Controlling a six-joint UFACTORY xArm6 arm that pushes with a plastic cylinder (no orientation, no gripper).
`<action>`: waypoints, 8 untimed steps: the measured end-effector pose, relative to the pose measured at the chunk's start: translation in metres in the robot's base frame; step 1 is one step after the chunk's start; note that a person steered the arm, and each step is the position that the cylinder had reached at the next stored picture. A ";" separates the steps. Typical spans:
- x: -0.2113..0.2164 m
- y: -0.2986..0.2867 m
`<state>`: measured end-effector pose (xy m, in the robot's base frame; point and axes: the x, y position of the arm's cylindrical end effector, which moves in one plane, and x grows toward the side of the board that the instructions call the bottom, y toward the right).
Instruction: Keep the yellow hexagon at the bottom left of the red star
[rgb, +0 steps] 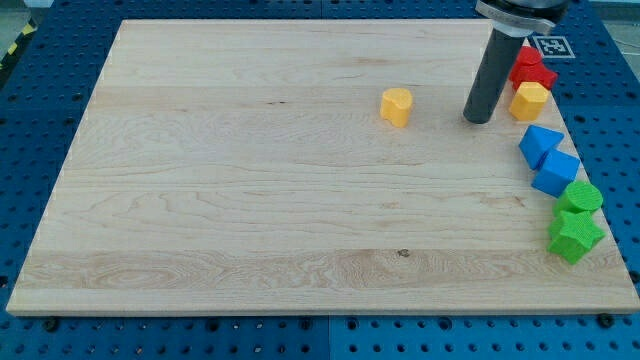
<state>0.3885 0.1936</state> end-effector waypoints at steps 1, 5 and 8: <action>0.000 0.022; 0.024 0.067; 0.022 0.132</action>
<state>0.4109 0.3254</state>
